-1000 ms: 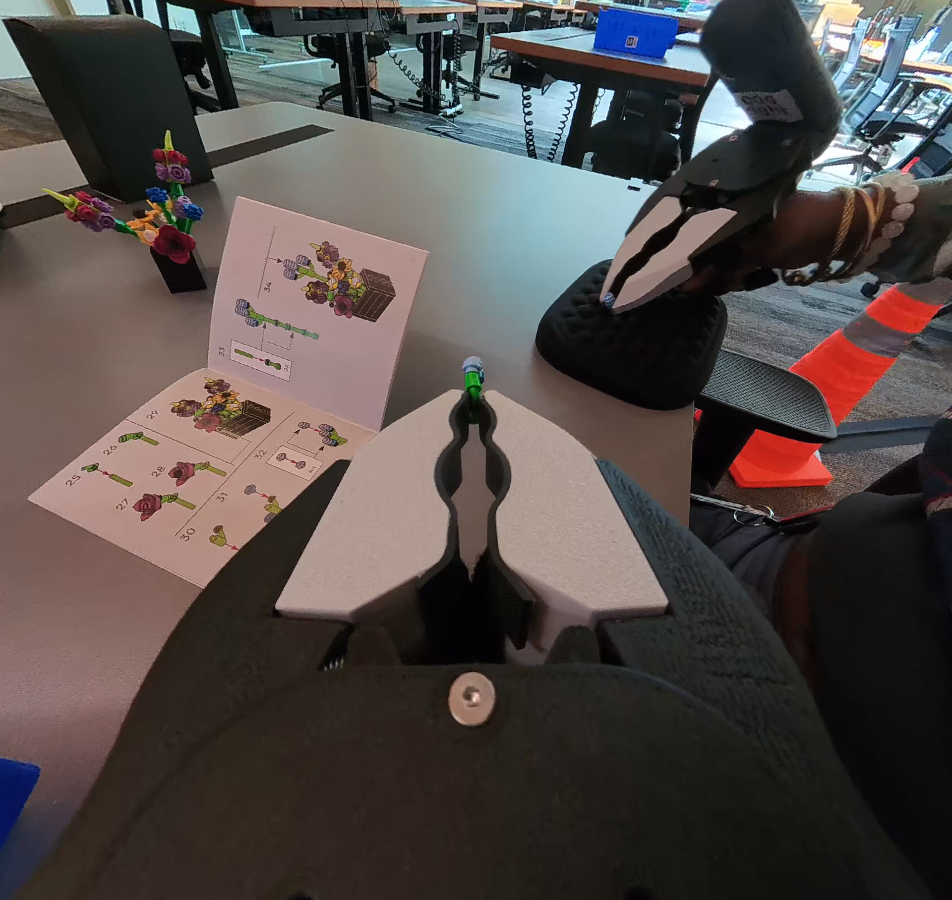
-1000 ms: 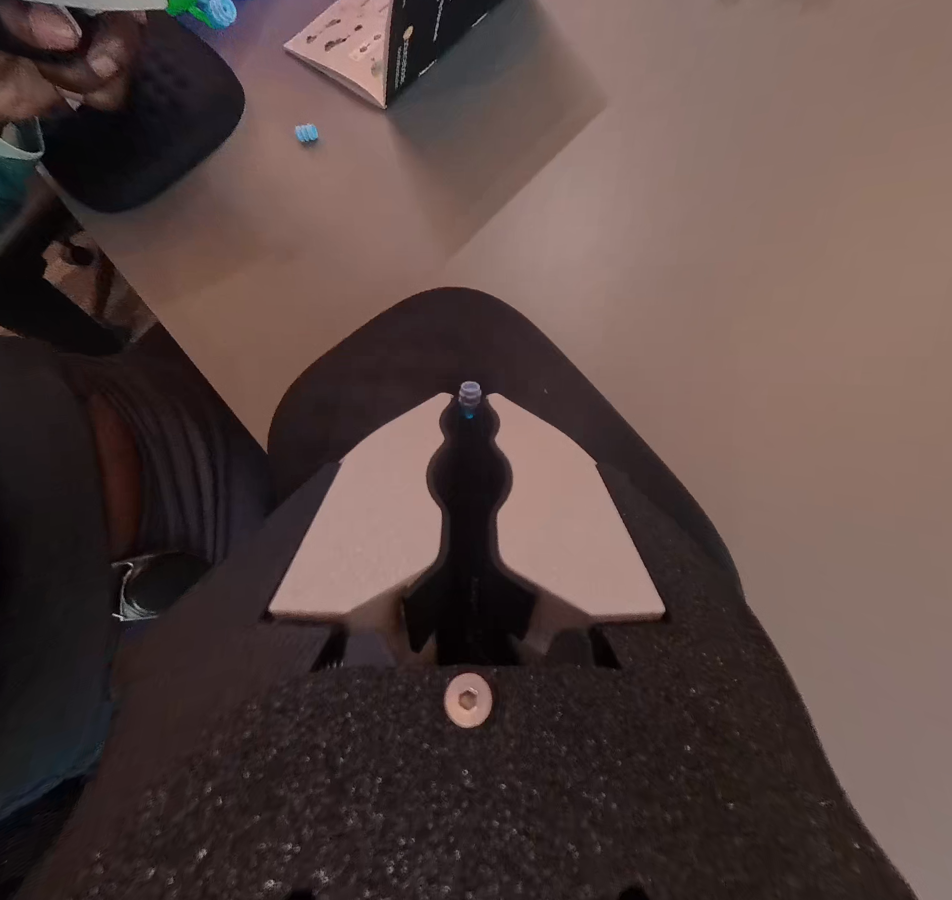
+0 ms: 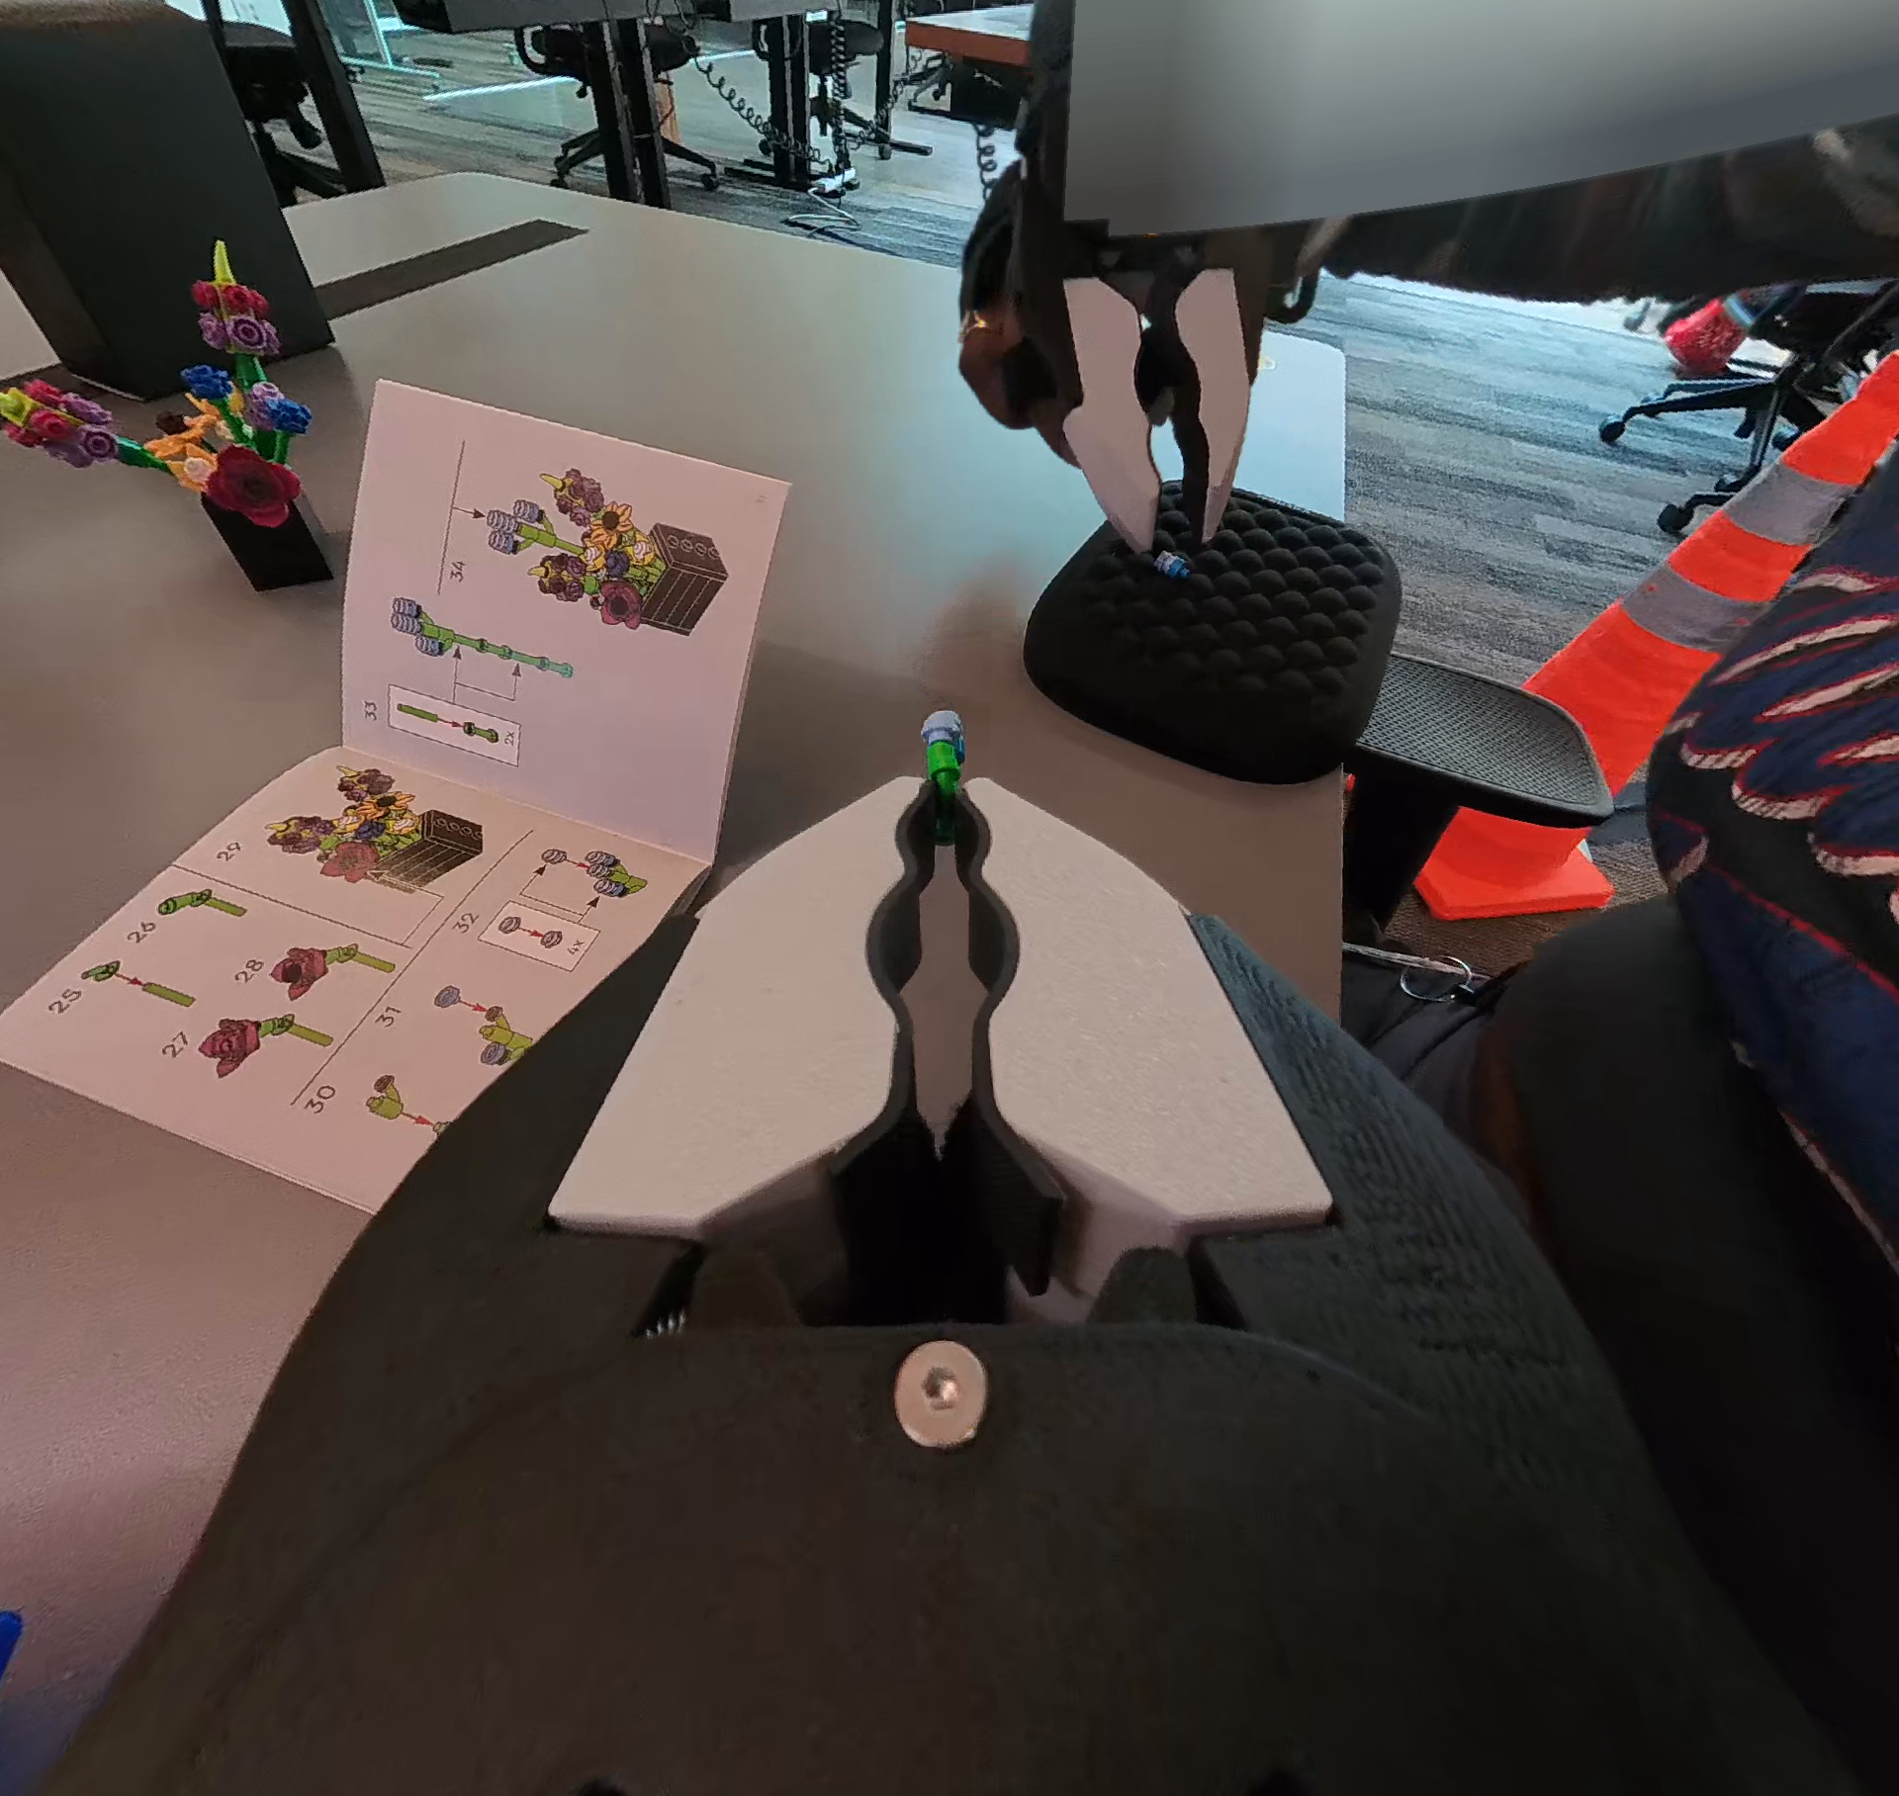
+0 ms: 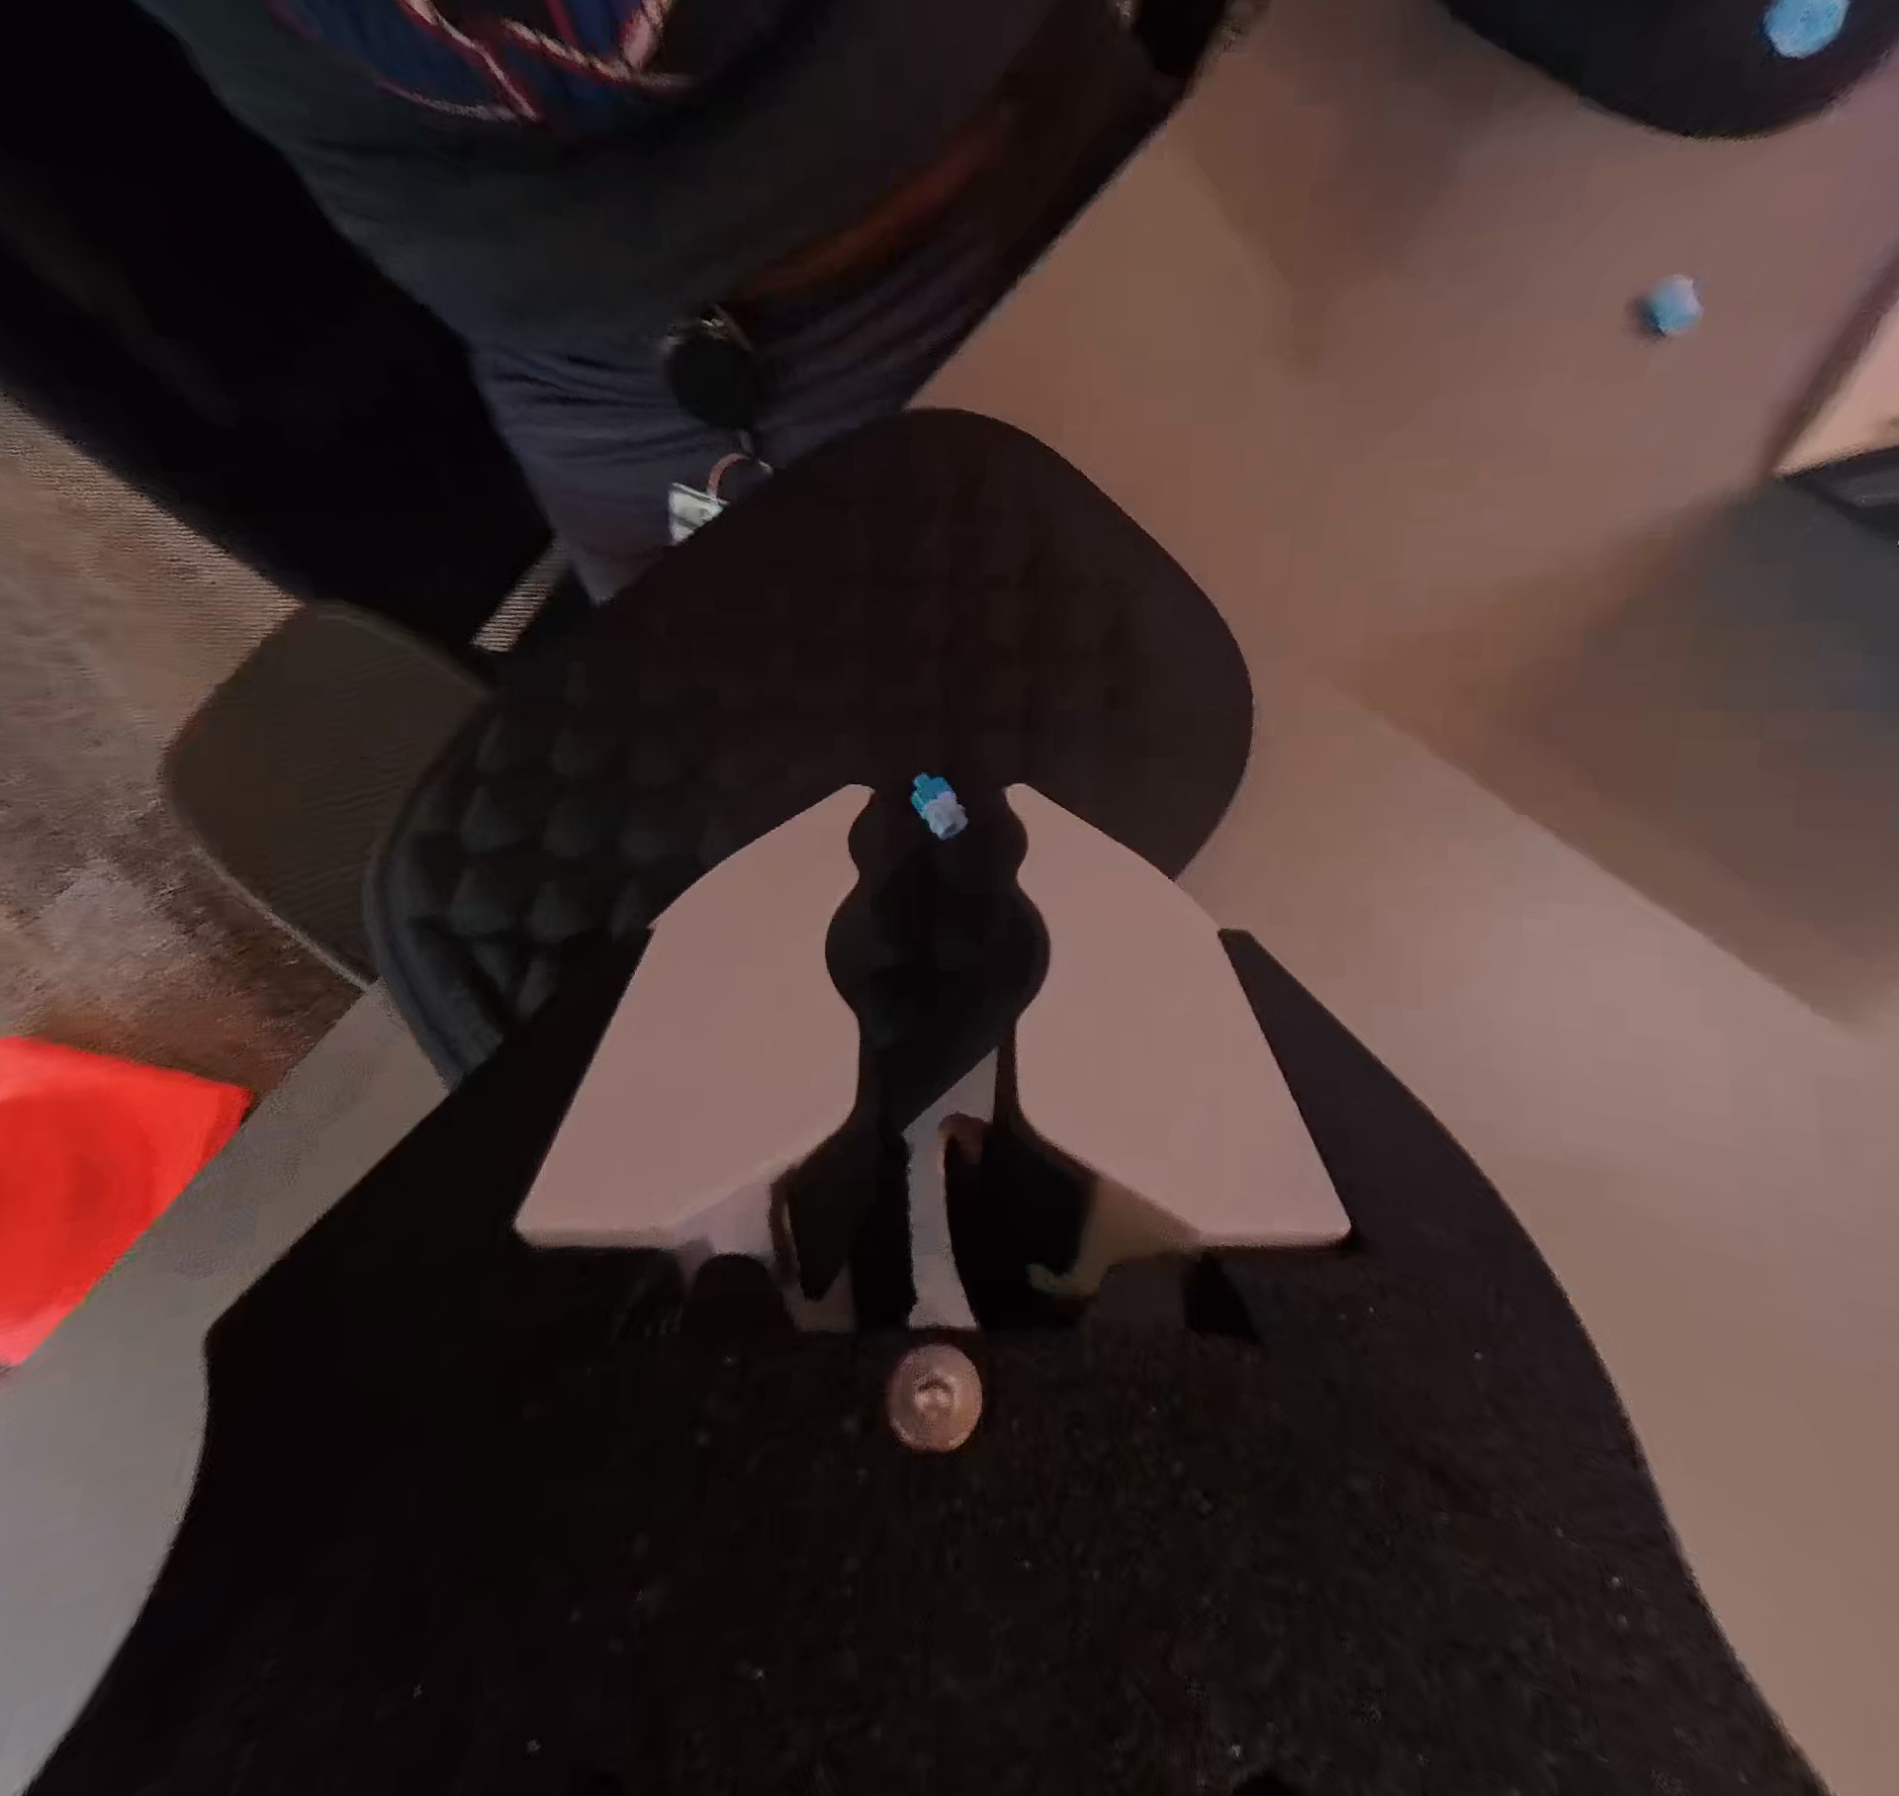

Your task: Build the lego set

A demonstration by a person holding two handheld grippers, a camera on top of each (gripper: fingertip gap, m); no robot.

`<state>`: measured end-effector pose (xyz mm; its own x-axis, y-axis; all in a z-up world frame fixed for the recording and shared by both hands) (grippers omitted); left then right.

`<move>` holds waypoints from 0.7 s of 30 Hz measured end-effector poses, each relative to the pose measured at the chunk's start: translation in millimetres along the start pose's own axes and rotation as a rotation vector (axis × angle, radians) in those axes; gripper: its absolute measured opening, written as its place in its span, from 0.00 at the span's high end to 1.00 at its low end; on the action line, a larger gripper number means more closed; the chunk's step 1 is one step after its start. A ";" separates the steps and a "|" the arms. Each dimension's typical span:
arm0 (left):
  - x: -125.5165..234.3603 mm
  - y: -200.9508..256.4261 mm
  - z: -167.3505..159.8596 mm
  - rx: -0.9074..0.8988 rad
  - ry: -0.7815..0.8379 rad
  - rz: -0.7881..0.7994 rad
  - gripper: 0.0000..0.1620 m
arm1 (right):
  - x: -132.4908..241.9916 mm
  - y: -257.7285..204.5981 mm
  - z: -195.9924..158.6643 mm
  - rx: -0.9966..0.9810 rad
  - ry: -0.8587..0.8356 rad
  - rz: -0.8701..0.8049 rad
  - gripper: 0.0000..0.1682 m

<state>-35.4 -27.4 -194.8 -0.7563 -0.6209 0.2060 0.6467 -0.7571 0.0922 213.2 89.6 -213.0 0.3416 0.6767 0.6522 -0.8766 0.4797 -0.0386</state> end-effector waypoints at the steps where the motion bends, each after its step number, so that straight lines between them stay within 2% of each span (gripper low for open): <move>1: -0.3 -0.3 -0.2 0.004 -0.005 -0.002 0.98 | 0.0 1.7 -0.1 0.010 0.015 0.033 0.88; 5: -2.4 -3.5 -1.5 0.039 -0.028 0.004 0.98 | -4.1 5.3 -5.7 0.061 0.049 0.089 0.90; 9: -4.6 -3.4 -3.2 0.037 -0.056 0.005 0.98 | -9.9 2.7 -10.8 0.078 0.117 0.075 0.90; 13: -2.6 -4.5 -1.8 0.060 -0.036 -0.008 0.98 | -11.3 -0.7 -14.7 0.070 0.210 -0.017 0.91; 16: -0.5 -6.1 -0.5 0.086 -0.015 -0.019 0.98 | -11.2 -3.8 -14.3 0.067 0.209 -0.087 0.95; 21: 0.4 -5.9 0.1 0.073 -0.010 -0.001 0.98 | -8.6 -10.1 -11.0 -0.069 0.205 -0.254 0.95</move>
<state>-39.5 -23.2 -195.2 -0.7559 -0.6180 0.2160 0.6520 -0.7404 0.1633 222.9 85.1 -226.5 0.6134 0.6256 0.4820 -0.7321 0.6794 0.0498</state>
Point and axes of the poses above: each gripper's, where its closed fingertips meet, x back along the fingers, z out of its top, y = z × x across the jaws, the point moved 6 cm from there along x, back along the fingers, and after that the axes turned 4 degrees about y, right-handed, at the moved point
